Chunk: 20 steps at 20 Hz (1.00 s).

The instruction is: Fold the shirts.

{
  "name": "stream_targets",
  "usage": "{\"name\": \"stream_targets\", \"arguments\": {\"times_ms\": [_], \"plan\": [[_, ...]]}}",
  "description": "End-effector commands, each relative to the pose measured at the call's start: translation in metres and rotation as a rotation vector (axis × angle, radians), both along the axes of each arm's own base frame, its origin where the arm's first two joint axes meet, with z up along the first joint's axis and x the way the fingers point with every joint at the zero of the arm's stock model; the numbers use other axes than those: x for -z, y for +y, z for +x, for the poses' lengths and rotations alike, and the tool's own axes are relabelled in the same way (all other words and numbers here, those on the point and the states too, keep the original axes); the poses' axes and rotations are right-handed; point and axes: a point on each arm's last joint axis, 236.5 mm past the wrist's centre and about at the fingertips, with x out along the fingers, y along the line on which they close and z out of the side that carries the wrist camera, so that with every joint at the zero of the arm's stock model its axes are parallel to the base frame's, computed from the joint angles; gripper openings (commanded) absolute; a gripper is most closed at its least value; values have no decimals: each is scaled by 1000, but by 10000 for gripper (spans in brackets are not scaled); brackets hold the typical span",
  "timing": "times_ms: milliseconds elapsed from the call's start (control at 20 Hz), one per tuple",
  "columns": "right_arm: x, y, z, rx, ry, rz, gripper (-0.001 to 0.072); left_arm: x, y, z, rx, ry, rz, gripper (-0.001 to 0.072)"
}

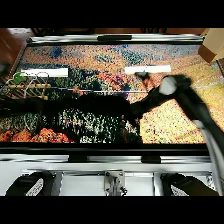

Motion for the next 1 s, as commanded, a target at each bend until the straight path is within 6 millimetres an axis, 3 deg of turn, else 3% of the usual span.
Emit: {"name": "stream_targets", "arguments": {"times_ms": [0,50,100,150,200,250,350,450,550,750,950], "plan": [[-222,-64,-4,131,-653,53,70,-218,7,-60,-40,-574,-42,32],[-292,-74,-28,172,-857,150,70,-270,8,-89,-56,-720,-97,32],[-349,-84,-57,214,-1018,260,70,-315,6,-125,-50,-856,-149,32],[-396,-95,-90,248,-1154,365,70,-342,5,-153,-39,-946,-178,32],[-426,-104,-119,263,-1250,441,70,-357,4,-175,-32,-1004,-189,32],[-442,-112,-140,275,-1303,488,69,-362,5,-187,-32,-1028,-189,32],[-441,-121,-159,290,-1301,495,69,-352,10,-185,-51,-1004,-148,32],[-416,-122,-154,294,-1214,437,70,-338,20,-168,-99,-940,-119,32],[-391,-125,-137,315,-1131,351,70,-320,28,-145,-136,-878,-81,32],[-359,-135,-73,344,-1066,123,70,-241,35,-81,-159,-632,-8,33],[-299,-117,24,319,-926,-54,70,-140,38,-16,-165,-372,38,33]]}}
